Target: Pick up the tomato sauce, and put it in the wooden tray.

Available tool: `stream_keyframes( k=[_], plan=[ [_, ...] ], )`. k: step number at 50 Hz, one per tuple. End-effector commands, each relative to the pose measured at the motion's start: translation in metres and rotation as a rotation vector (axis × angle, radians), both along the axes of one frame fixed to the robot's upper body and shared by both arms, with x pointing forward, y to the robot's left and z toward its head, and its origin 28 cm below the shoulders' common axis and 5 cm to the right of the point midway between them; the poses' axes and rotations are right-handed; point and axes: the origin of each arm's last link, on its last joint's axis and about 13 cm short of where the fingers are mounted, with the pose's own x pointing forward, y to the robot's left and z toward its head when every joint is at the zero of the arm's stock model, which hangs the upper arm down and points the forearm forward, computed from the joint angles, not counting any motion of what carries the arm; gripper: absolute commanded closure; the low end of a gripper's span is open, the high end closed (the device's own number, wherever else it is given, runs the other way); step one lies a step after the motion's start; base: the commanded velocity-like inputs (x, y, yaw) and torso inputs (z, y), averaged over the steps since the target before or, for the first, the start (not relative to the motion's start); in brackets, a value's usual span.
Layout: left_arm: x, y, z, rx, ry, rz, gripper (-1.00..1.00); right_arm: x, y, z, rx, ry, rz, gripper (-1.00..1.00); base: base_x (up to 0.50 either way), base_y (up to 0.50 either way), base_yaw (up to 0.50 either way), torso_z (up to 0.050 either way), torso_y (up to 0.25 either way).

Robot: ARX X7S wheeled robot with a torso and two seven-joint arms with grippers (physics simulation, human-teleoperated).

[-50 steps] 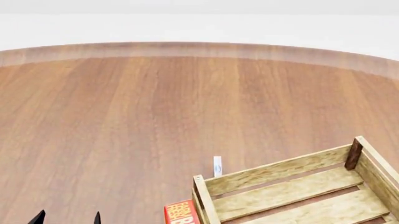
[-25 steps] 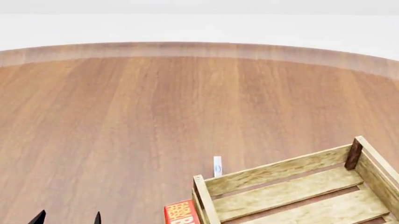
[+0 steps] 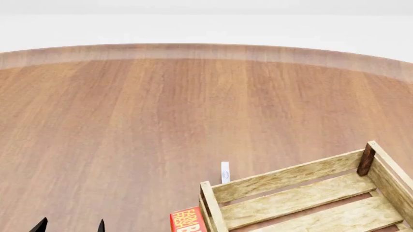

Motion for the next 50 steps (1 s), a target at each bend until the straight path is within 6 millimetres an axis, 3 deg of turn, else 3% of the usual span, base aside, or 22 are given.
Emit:
stream_keyframes(
  k=[1, 13, 31, 50],
  plan=[
    [-0.001, -0.001, 0.001, -0.004, -0.008, -0.002, -1.0, 0.009, 0.0, -0.01, -0.008, 0.037, 0.003, -1.0, 0.0, 0.0, 0.0, 0.0, 0.0],
    [-0.001, -0.001, 0.001, -0.003, -0.008, -0.002, -1.0, 0.014, 0.001, -0.013, -0.017, 0.051, 0.007, -1.0, 0.0, 0.0, 0.0, 0.0, 0.0],
    [0.0, -0.001, 0.001, -0.004, -0.008, -0.001, -1.0, 0.038, 0.002, -0.033, -0.049, 0.122, -0.023, -1.0, 0.0, 0.0, 0.0, 0.0, 0.0],
    [0.0, -0.001, 0.002, -0.003, -0.009, -0.006, -1.0, 0.042, 0.006, -0.036, -0.065, 0.14, 0.017, -1.0, 0.0, 0.0, 0.0, 0.0, 0.0]
  ],
)
